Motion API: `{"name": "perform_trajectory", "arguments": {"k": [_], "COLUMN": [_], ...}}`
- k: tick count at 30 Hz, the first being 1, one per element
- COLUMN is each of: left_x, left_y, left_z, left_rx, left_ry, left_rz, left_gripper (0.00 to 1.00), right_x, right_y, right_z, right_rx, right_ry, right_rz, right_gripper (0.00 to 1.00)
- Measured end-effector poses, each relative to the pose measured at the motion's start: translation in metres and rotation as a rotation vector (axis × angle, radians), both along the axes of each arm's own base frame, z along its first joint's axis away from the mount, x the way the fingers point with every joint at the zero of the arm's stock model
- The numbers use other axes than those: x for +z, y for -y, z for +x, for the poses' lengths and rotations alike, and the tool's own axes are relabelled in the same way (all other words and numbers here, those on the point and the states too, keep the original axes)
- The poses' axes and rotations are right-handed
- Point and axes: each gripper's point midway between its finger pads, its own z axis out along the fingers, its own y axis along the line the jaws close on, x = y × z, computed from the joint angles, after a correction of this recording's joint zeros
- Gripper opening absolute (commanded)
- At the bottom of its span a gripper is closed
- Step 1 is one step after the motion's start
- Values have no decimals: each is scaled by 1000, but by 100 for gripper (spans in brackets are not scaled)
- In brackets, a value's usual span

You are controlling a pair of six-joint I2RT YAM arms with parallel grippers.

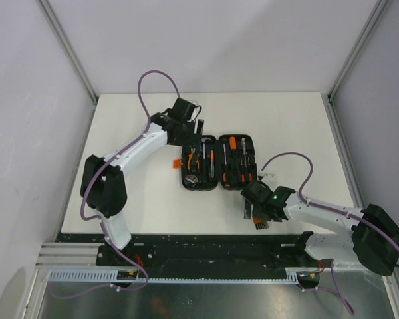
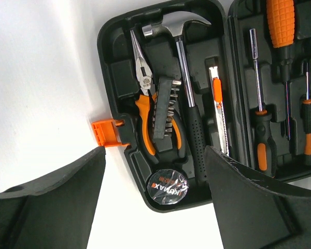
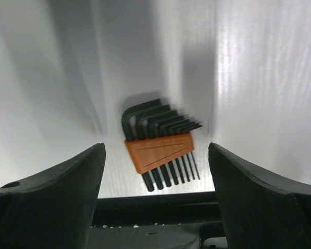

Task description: Pack the tool kit

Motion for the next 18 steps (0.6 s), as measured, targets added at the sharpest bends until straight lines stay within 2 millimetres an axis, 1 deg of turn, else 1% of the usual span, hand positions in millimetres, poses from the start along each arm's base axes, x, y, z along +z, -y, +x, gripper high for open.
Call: {"name": "perform_trajectory", "arguments": {"k": [4,9,13,16,18], "left_x": [1,0,-4,-4,-4], "left_y": [0,1,0,-1,-1], "left_z": [0,-1,-3,-3,-3], "left_rx": [-2,-5,-4,-4,-3], "left_ry": [1,-2,-11,-12,-11], "left_rz": [-4,-8,-2,-1,-2], "left_gripper": [81,81,81,81,81], "right_x": [-2,-11,-11,-12,-12], "right_y": [-11,-15,-15,-15,-14], "right_z": [-7,-11,-9,-7,-4], "right_rx": [51,64,72,75,71], "right_ry": [-24,-56,-53,-50,-45], "right_rz": [18,8,6,6,8], "right_gripper": [86,85,85,81,74]}}
